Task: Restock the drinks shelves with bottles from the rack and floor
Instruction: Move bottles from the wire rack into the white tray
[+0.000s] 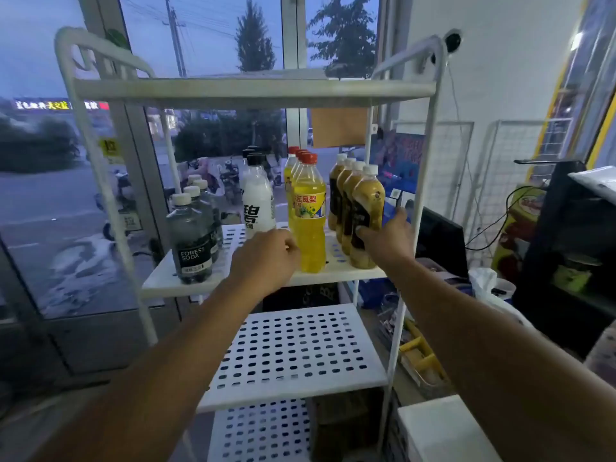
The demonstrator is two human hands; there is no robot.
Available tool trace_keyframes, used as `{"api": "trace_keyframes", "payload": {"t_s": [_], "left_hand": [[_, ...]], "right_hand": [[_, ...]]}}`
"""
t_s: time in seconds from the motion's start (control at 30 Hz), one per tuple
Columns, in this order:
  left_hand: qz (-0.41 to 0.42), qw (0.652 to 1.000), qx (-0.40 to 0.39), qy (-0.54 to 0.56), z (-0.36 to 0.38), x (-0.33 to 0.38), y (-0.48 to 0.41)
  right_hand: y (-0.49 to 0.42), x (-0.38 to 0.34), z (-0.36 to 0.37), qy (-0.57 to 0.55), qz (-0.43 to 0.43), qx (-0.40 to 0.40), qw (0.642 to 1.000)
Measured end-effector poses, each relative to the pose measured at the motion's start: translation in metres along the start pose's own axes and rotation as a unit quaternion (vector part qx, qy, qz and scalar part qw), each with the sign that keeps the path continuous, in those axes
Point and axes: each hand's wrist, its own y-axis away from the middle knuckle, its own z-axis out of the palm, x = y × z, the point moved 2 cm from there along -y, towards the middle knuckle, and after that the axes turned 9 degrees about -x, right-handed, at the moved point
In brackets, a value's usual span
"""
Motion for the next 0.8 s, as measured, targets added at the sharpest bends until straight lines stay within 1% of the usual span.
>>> {"api": "trace_keyframes", "payload": {"t_s": [0.07,0.13,0.23,0.33,0.43,0.57,0.67,0.73,0.8], "left_hand": [[-0.020,0.998,0.038,0.052,0.007,0.004,-0.008],[-0.025,0.993,0.066,0.093,0.015,0.011,-0.012],[-0.025,0.987,0.071,0.141,0.028,0.026,-0.025],[-0.018,0.981,0.076,0.176,0.041,0.043,-0.039],[-0.007,0.974,0.096,0.206,0.053,0.060,-0.049],[-0.009,0.941,0.101,0.322,0.076,0.074,-0.062],[-0.024,0.909,0.112,0.402,0.090,0.087,-0.083],[-0.045,0.899,0.137,0.414,0.095,0.097,-0.106],[-0.073,0.889,0.160,0.423,0.100,0.104,-0.133]], "right_hand": [[-0.017,0.004,0.004,-0.019,0.003,0.009,1.000],[-0.034,0.010,0.015,-0.062,-0.002,-0.019,0.998],[-0.054,0.020,0.030,-0.099,-0.010,-0.030,0.995],[-0.064,0.026,0.035,-0.107,-0.055,-0.013,0.993],[-0.056,0.030,0.028,-0.143,-0.105,-0.011,0.984],[-0.020,0.042,0.004,-0.195,-0.148,-0.016,0.970],[0.003,0.057,-0.022,-0.211,-0.135,-0.018,0.968],[0.014,0.070,-0.036,-0.226,-0.111,-0.024,0.968],[0.023,0.080,-0.043,-0.281,-0.059,-0.043,0.957]]}}
